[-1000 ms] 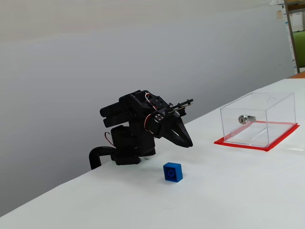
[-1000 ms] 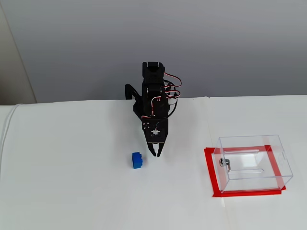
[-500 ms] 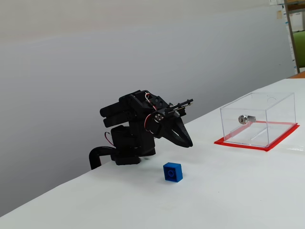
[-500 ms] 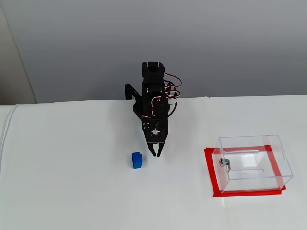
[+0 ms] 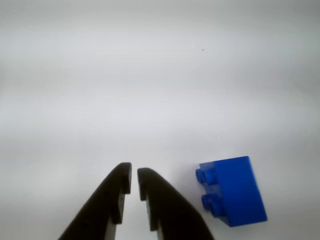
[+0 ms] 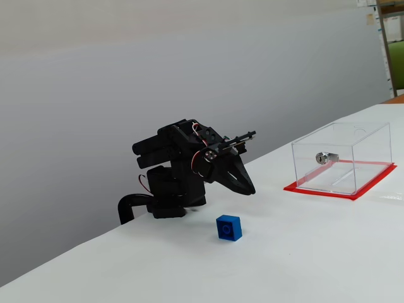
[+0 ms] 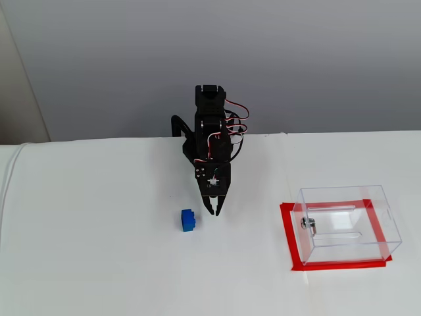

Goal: Pick the blue lego brick and place it into the transparent box

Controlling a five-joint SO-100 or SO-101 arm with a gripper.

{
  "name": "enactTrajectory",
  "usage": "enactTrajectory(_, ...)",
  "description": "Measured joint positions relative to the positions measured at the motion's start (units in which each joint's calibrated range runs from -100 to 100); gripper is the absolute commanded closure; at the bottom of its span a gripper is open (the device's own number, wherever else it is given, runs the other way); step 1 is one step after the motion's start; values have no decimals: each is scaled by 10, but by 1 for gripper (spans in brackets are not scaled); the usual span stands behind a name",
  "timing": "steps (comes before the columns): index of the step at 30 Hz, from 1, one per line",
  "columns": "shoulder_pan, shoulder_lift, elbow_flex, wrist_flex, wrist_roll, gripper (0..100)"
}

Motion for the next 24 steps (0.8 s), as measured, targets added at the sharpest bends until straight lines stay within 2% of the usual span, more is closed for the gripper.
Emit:
enactTrajectory(9, -36, 0, -6, 2, 0, 99)
enactTrajectory(18, -40, -1, -51, 73, -3, 99)
enactTrajectory(24, -40, -1, -54, 81, 0, 99)
